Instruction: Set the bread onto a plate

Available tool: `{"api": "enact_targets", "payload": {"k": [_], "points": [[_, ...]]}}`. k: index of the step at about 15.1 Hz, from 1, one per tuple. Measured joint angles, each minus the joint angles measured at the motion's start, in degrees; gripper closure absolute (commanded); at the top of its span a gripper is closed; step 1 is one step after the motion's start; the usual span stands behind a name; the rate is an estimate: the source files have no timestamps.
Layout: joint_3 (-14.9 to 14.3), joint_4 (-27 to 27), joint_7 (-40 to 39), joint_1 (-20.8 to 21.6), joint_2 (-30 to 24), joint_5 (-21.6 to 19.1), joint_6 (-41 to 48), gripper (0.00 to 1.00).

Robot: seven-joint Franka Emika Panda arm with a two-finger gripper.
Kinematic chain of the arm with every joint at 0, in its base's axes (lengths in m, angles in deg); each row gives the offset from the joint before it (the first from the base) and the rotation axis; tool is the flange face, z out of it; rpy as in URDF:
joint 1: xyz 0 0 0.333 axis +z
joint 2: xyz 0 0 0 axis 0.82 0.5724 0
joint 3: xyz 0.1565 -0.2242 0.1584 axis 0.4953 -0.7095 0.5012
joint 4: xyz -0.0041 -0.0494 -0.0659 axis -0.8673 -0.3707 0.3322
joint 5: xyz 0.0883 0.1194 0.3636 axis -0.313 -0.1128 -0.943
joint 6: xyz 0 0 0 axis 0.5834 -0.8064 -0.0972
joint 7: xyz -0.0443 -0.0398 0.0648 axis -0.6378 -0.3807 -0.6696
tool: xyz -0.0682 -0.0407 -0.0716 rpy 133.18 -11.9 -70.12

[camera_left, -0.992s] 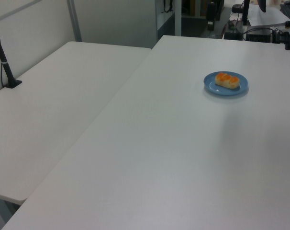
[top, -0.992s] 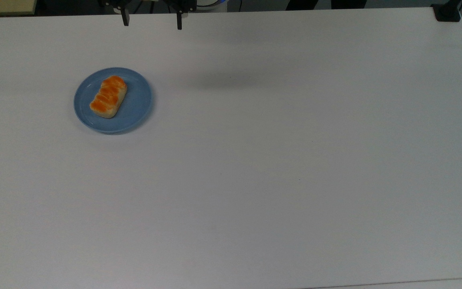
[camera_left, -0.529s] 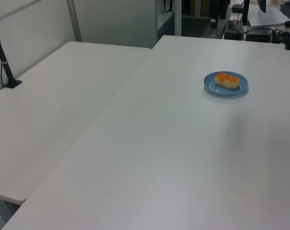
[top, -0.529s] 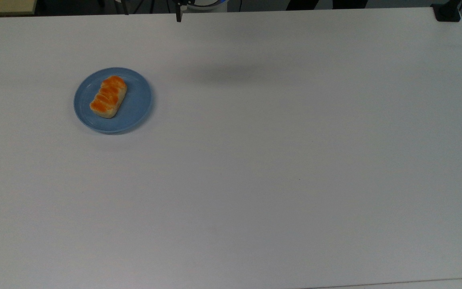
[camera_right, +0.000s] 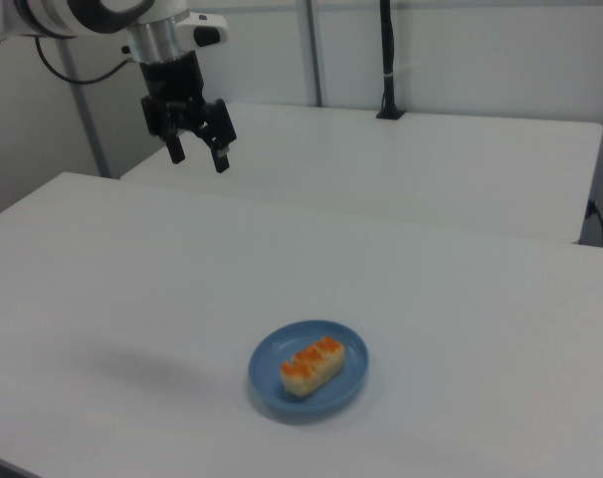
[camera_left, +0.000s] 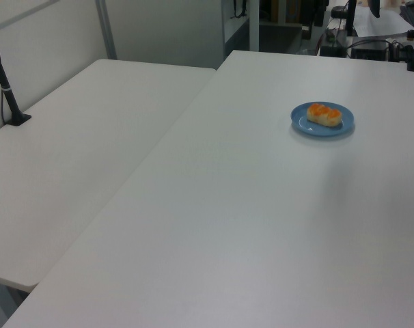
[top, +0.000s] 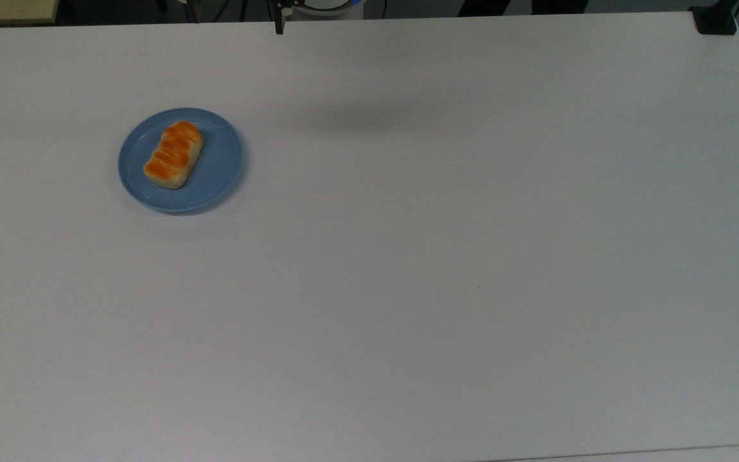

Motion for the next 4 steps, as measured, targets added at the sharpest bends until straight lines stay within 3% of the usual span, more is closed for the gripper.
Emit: {"api": "enact_targets", "payload": {"k": [4], "points": [[0.0,0.0,0.0,0.0,0.0,0.0,-0.3,0.00]]}}
